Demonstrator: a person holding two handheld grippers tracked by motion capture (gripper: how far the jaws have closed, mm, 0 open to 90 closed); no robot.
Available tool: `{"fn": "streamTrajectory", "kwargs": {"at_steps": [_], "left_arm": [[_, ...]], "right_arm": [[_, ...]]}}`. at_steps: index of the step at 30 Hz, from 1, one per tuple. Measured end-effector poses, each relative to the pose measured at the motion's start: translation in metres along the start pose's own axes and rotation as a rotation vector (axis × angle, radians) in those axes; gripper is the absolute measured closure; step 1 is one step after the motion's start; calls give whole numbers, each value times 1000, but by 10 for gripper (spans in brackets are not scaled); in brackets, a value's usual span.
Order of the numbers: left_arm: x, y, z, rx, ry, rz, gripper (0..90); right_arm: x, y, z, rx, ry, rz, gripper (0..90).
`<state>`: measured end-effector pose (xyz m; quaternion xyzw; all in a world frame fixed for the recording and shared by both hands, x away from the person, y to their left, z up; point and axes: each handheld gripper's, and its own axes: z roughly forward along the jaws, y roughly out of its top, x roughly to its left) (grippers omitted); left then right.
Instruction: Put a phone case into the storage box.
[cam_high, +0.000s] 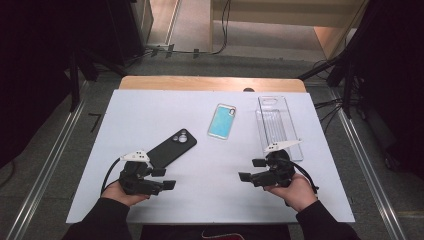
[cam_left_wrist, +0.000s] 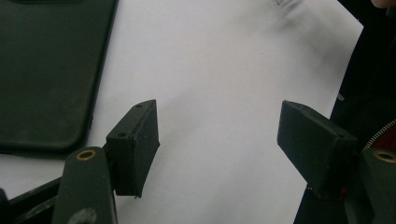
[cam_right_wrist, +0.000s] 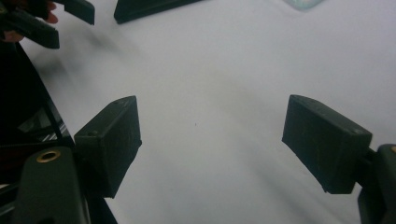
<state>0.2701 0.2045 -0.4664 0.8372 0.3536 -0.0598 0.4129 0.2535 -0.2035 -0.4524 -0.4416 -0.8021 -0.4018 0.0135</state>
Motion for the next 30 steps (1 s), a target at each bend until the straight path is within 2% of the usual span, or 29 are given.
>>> {"fn": "streamTrajectory", "kwargs": {"at_steps": [7,15,22,30], "left_arm": [[0,0,0,1,-1,-2,296],[0,0,0,2,-1,-1,296],[0,0,0,1,0,-2,296],[1,0,0,3,4,-3,297]], "right_arm": [[2,14,4,-28,-16,-15,176],[0,38,11,-8,-44,-27,178],[-4,53,18,-4,-41,-22,178],[-4,85,33,11,-73,-23,177]]}}
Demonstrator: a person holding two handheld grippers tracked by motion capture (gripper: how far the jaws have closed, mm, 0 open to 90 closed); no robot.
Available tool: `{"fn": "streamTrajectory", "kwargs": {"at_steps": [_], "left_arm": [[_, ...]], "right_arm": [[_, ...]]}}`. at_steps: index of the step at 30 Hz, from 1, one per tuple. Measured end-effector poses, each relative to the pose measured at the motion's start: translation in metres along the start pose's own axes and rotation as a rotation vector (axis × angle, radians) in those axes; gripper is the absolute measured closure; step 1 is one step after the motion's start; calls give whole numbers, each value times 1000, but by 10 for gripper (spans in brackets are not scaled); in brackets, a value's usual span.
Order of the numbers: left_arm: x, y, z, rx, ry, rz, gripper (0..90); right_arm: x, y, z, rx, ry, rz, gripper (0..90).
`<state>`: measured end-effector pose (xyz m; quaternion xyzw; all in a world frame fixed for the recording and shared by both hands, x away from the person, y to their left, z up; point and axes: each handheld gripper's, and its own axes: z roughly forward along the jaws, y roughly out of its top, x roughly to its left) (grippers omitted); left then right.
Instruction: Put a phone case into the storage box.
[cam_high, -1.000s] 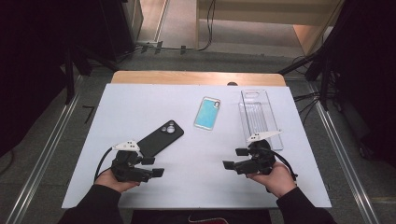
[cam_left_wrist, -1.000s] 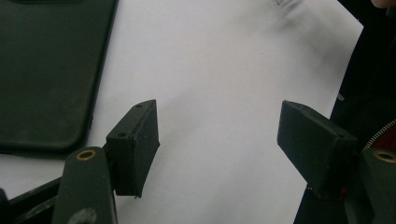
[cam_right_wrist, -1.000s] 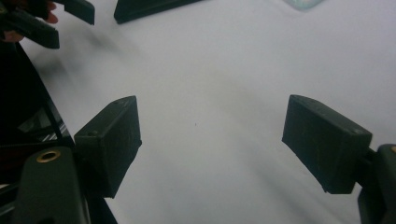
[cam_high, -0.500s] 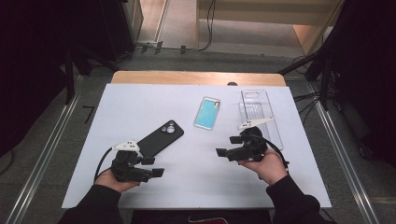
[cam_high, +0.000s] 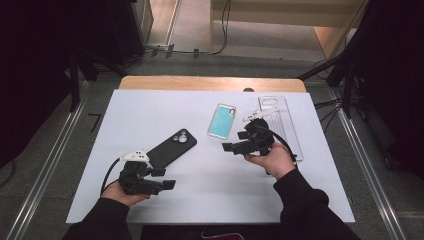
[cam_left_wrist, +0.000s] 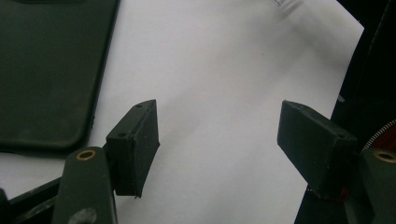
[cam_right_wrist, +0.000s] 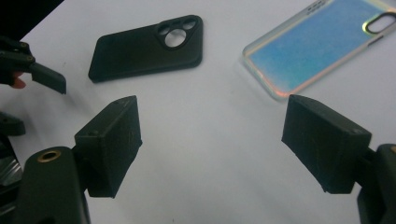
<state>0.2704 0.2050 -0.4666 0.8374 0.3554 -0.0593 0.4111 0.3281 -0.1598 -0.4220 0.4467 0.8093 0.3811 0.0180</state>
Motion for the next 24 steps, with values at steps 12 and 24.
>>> {"fn": "streamTrajectory", "kwargs": {"at_steps": [12,24], "left_arm": [[0,0,0,-1,1,-1,296],[0,0,0,1,-2,3,296]], "right_arm": [[-9,30,25,7,-33,36,183],[-22,49,59,32,-72,84,204]]}}
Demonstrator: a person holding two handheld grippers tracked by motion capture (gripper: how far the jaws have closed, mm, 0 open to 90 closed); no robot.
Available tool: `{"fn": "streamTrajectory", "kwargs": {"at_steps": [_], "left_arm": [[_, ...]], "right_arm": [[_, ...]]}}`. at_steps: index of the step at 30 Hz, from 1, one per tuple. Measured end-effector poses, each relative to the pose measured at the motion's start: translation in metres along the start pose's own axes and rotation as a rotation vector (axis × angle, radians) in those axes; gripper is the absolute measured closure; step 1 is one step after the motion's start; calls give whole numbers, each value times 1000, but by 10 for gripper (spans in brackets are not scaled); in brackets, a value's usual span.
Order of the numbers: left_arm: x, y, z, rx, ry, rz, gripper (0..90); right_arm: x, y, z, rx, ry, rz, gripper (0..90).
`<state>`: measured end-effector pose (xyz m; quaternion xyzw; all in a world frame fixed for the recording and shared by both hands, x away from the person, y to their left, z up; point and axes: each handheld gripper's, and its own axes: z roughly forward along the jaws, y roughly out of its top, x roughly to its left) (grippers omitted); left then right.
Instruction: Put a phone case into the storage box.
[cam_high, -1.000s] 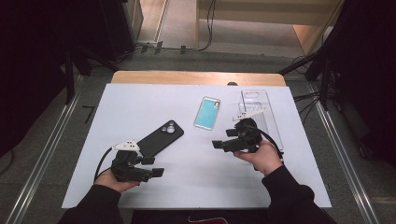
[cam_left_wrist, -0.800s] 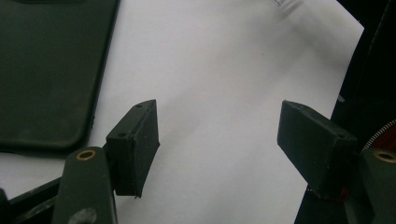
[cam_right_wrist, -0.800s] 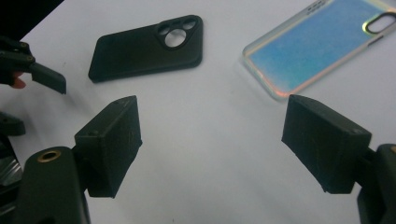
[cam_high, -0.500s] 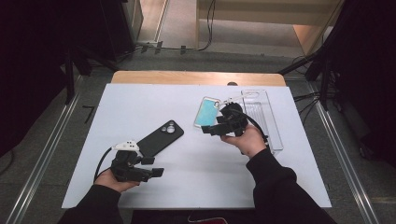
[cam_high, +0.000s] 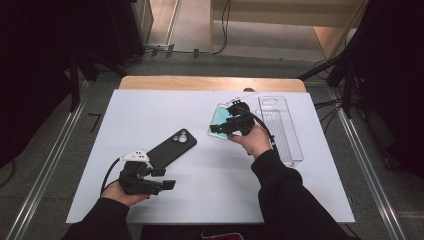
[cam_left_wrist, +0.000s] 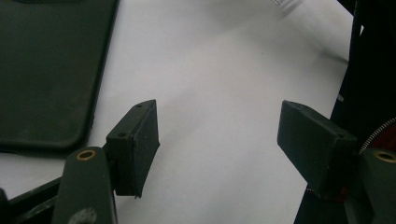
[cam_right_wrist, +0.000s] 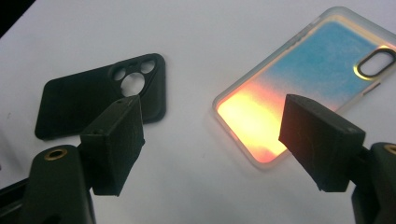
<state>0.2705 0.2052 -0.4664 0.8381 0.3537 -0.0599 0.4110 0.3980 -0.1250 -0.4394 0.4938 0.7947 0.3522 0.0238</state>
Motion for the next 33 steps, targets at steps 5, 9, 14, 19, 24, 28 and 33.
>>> {"fn": "streamTrajectory", "kwargs": {"at_steps": [5,9,14,19,24,28,33], "left_arm": [[0,0,0,-1,1,0,296],[0,0,0,0,-1,1,297],[0,0,0,0,-3,3,297],[0,0,0,1,-1,2,296],[0,0,0,0,-5,3,297],[0,0,0,-1,-5,2,297],[0,0,0,2,-3,2,297]], "right_arm": [[-1,7,15,9,-18,5,244],[-4,11,25,10,-36,13,283],[-7,16,35,16,-46,30,322],[-10,15,43,28,-60,33,463],[-9,13,48,48,-65,15,799],[-13,11,57,65,-66,19,873],[-9,8,65,86,-65,15,873]]}}
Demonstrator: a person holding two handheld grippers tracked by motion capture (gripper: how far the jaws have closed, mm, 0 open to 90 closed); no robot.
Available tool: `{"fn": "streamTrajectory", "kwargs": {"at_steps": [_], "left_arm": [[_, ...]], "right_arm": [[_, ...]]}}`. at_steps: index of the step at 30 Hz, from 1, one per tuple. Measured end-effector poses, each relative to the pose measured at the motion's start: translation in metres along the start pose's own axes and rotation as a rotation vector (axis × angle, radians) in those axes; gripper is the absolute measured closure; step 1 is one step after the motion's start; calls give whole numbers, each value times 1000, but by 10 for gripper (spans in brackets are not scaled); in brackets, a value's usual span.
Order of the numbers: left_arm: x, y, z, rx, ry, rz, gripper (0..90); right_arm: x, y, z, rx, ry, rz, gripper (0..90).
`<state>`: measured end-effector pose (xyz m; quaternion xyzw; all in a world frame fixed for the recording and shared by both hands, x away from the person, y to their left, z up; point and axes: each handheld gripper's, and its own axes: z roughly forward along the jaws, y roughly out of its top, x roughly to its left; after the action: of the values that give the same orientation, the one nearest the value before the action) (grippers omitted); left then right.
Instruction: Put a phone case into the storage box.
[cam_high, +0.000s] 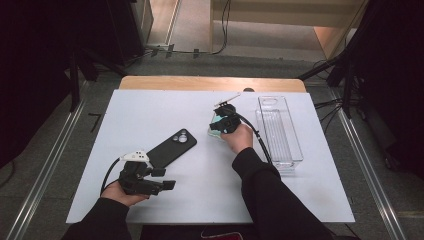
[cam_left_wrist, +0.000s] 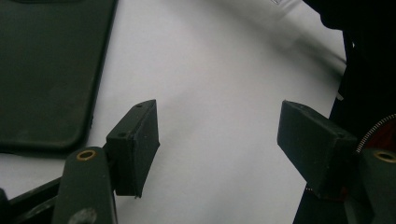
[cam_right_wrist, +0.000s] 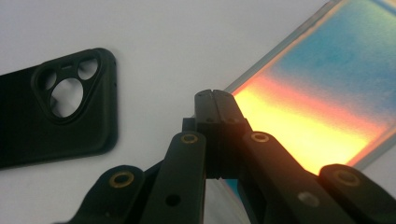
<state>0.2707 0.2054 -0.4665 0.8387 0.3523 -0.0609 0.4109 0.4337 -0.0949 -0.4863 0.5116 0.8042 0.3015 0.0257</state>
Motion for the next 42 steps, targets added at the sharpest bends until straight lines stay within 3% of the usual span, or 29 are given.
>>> {"fn": "streamTrajectory", "kwargs": {"at_steps": [15,36,42], "left_arm": [[0,0,0,-1,0,1,297],[0,0,-1,-3,6,-7,297],[0,0,0,-4,7,-7,297]], "right_arm": [[3,-7,7,11,4,-9,874],[5,-41,-15,63,21,-55,874],[7,-56,-23,66,51,-59,873]]}}
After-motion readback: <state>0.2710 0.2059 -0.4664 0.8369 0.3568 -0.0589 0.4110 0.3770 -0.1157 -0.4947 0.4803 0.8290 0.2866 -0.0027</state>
